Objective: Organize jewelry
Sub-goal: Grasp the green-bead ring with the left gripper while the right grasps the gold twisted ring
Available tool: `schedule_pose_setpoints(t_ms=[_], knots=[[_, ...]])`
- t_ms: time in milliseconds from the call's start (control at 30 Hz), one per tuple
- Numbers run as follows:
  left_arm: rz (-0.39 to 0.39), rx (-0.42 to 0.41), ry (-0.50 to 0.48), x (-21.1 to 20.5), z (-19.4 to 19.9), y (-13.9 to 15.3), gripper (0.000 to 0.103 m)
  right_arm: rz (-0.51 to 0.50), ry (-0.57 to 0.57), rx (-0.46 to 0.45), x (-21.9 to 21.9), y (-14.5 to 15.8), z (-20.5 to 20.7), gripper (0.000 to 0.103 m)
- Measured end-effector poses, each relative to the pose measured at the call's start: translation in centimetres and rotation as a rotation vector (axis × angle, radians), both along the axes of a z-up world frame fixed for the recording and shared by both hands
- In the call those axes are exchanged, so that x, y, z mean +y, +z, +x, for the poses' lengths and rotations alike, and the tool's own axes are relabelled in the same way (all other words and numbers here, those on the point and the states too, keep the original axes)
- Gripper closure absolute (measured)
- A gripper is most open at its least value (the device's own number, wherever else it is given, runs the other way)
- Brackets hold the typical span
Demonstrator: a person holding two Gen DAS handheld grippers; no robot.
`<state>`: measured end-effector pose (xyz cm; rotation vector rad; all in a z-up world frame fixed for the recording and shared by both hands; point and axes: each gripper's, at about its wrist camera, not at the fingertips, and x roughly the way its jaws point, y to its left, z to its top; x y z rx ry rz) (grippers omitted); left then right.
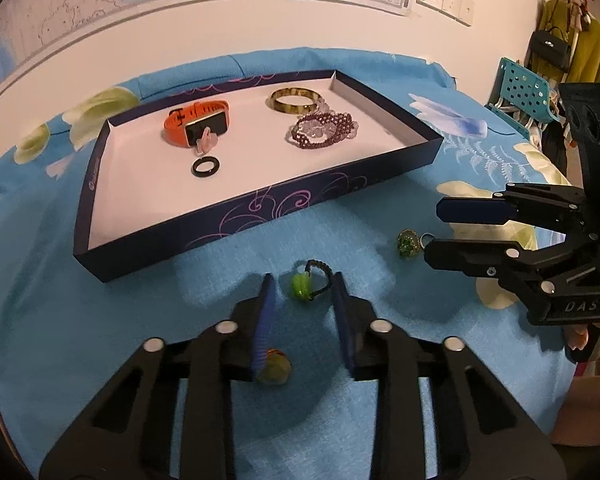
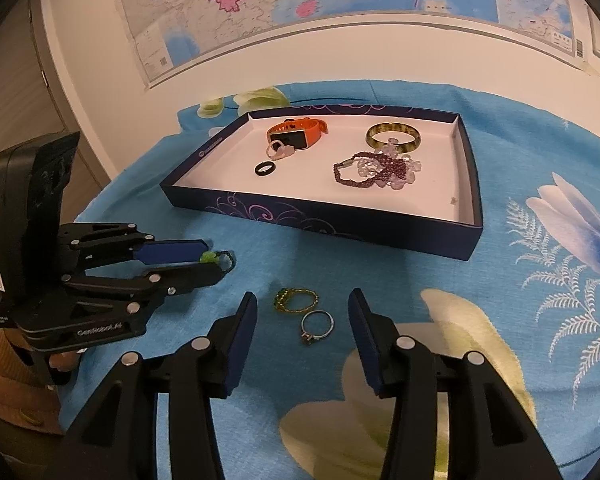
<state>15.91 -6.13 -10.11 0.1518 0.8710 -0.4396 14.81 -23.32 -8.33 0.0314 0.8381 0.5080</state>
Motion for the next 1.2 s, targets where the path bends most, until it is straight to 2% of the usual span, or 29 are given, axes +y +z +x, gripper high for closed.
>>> schedule_pose_setpoints(t_ms=[100, 400, 633, 833, 900, 1200], knots=[[-0.003, 0.000, 0.000, 0.0, 0.0, 0.0, 0.085, -0.008, 0.014, -0.001, 0.4, 0.0, 0.0, 0.058], [-0.028, -0.018, 0.022, 0.7, -0.2, 0.5, 0.086, -0.067, 0.041, 0.008, 1.8, -0.5, 0.4, 0.059], [-0.042, -0.025, 0.025, 0.9, -0.3, 0.6, 0.086, -0.117, 0.036, 0.012, 2.5, -0.9, 0.9, 0.079], [-0.056, -0.028, 0.030, 1.3, -0.4, 0.7, 0.086, -0.121, 0.031, 0.008, 2.4, -0.9, 1.1, 0.089], [-0.060, -0.030, 0.031, 1.4, -0.4, 0.8, 0.086, -0.115, 0.037, 0.001, 2.4, -0.7, 1.1, 0.099], [-0.067, -0.038, 0.035, 1.6, -0.6, 0.9, 0.086, -0.093, 0.023, -0.026, 2.3, -0.1, 0.7, 0.099]])
